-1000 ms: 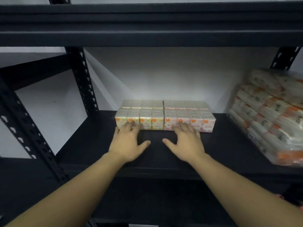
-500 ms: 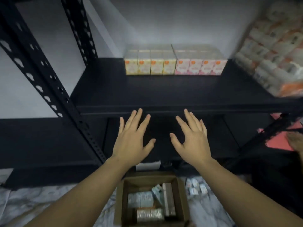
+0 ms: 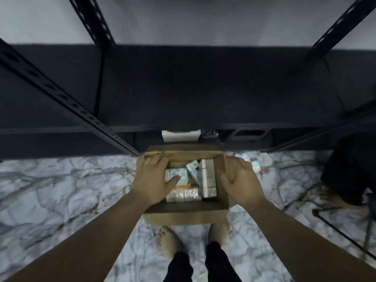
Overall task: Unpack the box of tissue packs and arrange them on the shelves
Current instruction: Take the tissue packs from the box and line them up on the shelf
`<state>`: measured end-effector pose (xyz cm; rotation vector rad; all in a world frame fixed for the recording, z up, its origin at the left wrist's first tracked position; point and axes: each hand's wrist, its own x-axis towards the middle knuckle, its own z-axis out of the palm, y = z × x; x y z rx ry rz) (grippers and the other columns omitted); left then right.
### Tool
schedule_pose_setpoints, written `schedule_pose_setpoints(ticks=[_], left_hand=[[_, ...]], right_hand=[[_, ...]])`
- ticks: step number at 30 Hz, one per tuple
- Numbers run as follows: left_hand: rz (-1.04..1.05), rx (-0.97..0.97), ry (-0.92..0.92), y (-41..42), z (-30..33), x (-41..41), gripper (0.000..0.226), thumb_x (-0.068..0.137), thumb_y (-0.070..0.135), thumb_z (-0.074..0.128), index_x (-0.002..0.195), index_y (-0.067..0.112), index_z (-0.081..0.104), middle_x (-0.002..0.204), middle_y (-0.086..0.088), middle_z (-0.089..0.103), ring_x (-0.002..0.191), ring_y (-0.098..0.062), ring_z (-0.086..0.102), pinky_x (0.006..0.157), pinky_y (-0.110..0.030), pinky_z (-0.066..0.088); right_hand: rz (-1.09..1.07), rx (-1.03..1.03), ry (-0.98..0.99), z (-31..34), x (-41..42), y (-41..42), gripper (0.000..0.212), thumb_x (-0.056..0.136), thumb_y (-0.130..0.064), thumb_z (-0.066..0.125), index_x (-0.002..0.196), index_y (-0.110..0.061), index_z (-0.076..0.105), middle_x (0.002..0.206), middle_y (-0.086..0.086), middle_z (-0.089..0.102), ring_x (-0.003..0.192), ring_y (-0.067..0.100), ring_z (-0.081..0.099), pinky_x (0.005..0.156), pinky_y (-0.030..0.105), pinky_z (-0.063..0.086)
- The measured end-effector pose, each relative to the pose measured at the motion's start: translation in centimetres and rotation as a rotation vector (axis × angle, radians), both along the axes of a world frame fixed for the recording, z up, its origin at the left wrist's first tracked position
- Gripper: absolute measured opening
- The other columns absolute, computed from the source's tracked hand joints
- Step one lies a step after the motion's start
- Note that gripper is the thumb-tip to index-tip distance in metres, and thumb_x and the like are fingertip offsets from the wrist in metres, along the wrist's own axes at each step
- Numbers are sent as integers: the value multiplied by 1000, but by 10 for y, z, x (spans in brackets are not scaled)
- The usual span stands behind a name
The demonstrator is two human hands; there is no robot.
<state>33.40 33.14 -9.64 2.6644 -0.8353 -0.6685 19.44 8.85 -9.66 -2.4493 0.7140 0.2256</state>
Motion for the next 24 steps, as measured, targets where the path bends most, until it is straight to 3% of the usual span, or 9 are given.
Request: schedule_pose_setpoints(ticks=[3,7,10,14,16,19,21,24], left_hand=[[39,24,85,3,-80,-5,82,83,72,42,143,19,56,134,-8,59,124,-31,54,102,-45,48],[41,58,189,2,-185,-11,77,87,65,62,150,23,50,144,-6,55,133,-29,48,107,-44,45],[13,119,254,-1,-260,-13,82,87,65,64,155,24,42,155,-6,47,142,-29,41,114,-45,40],[-1,145,310,-10,-339,-7,83,89,56,71,158,22,38,157,-6,42,145,-29,37,118,-41,35],[-15,155,341,-14,-371,-4,82,88,55,73,156,25,39,156,-2,43,144,-26,39,115,-40,36],[-96,211,386,-17,-411,1,81,84,59,75,153,30,43,156,1,43,144,-23,38,115,-39,36],[-139,246,456,-19,-431,-2,77,88,52,74,154,29,41,159,-1,40,146,-24,37,117,-38,34],[-266,372,523,-13,-449,-13,61,101,45,55,156,33,30,165,-3,32,150,-23,31,121,-35,24]], right_hand=[[-53,56,101,-75,-5,3,44,98,-40,62,131,-10,62,128,13,63,118,35,57,95,44,52],[-88,118,229,-181,-6,13,66,87,-66,44,134,-23,59,130,6,62,121,30,58,99,44,52],[-133,150,284,-256,-2,18,68,89,-57,57,143,-15,56,137,14,58,130,38,51,106,43,46],[-143,105,314,-340,10,18,66,92,-52,56,142,-9,54,138,19,55,127,41,51,106,40,39],[-140,94,307,-369,18,18,68,96,-50,54,150,-11,44,153,16,43,139,37,41,112,37,33],[-214,141,303,-398,26,21,84,102,-43,59,165,-13,12,169,19,18,151,36,26,119,40,29],[-244,107,297,-411,28,25,88,102,-40,60,165,-9,6,167,23,18,148,40,29,117,42,30],[-288,-48,294,-426,30,30,99,95,-46,64,162,0,8,158,26,26,141,45,30,116,50,25]])
